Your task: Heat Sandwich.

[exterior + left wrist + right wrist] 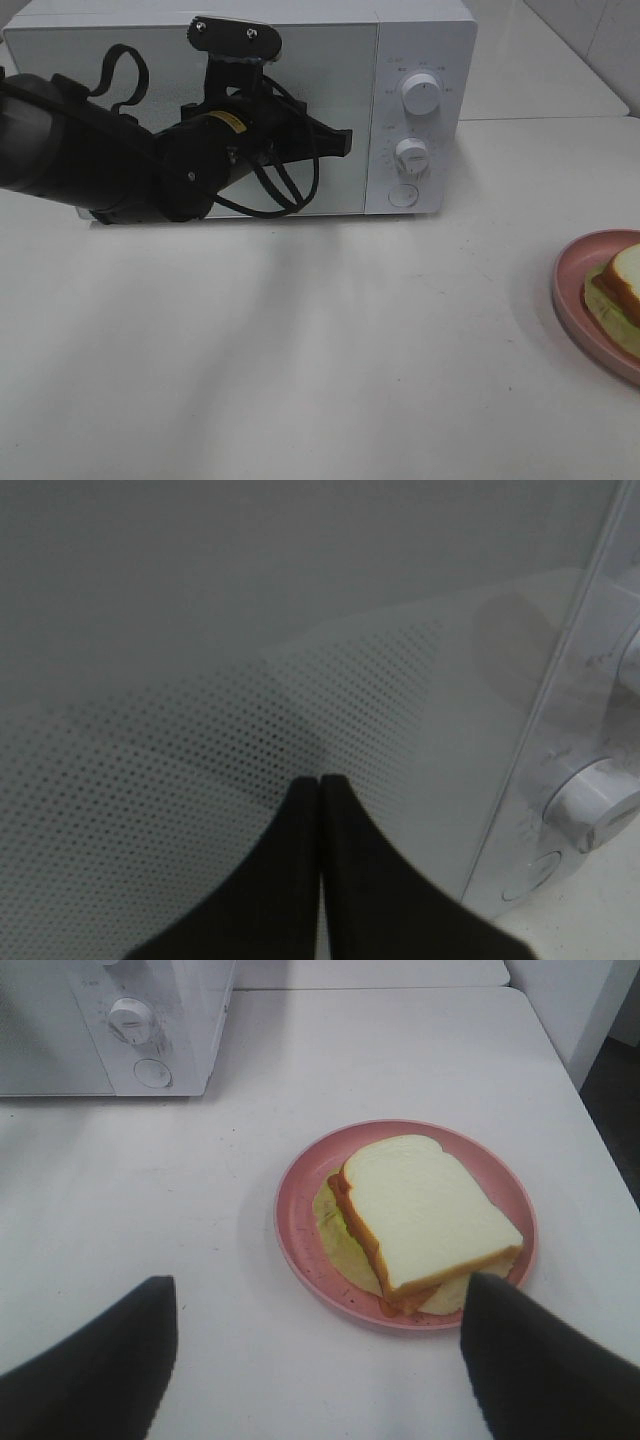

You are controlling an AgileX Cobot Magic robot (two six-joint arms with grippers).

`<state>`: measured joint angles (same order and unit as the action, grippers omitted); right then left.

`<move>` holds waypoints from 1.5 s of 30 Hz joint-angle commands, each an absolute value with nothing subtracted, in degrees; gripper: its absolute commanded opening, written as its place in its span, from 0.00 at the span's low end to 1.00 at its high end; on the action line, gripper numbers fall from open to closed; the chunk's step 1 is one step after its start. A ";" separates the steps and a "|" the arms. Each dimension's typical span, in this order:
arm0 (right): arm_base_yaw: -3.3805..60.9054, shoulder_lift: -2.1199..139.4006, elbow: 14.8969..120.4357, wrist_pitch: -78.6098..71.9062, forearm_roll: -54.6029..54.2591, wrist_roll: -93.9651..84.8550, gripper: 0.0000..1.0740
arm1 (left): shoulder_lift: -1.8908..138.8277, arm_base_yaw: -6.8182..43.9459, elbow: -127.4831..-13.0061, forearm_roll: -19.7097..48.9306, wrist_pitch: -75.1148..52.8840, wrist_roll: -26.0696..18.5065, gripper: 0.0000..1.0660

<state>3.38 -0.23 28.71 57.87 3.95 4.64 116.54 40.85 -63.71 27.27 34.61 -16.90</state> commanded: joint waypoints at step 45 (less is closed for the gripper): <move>2.86 -1.78 28.59 56.95 3.95 4.30 0.69 | 91.62 39.71 -54.89 16.04 -30.94 -16.16 0.91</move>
<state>3.38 -0.23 28.71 57.87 3.95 4.64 92.65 41.08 -54.60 16.39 -27.79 -16.84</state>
